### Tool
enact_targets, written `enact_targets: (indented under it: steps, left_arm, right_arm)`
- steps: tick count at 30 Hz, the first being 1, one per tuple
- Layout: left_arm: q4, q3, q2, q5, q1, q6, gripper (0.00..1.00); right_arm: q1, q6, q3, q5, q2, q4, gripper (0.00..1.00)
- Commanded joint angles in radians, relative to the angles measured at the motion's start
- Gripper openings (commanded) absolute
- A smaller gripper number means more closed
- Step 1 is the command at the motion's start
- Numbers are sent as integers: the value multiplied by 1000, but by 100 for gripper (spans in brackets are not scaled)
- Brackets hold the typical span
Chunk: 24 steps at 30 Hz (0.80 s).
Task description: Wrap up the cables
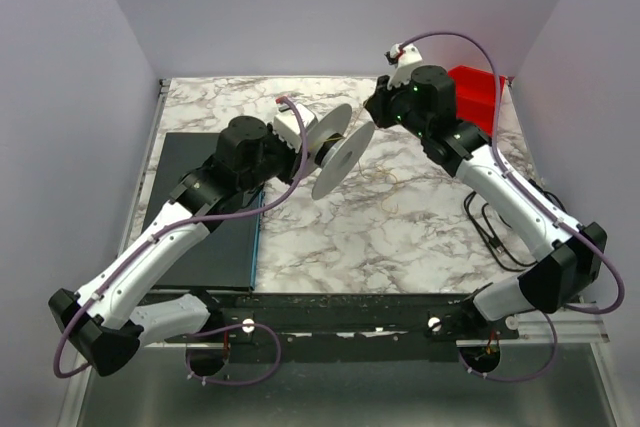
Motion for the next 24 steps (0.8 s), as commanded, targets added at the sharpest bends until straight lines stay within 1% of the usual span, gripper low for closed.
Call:
enact_targets:
  steps: [1,6,9,10,12,19,24]
  left_arm:
    - [-82,54,-40,229,8,58,0]
    - [-77,66,-64,328,43,17,0]
    - [-52,76,-69,387,56,-14,0]
    - [-46,80,-70,401,59,-52,0]
    - [-32,86,-73,424,60,-82,0]
    - [9,115,-90,409,71,-171,0]
    - [-28,222,-54,384,87,-209,0]
  right_arm:
    - [-103,51,-64,-198,1,137,12]
    - [-179,107,-150,-379,-9,234,17]
    - [-197,160,-205,-476,-2,330,18]
    - [-201,184,-224,-509,1,368,18]
    - [-206,229,-260,-567,12,437,18]
    - [-210,384,-372,-733,67,649,18]
    - [-210,495,-487,-810,83,811,19]
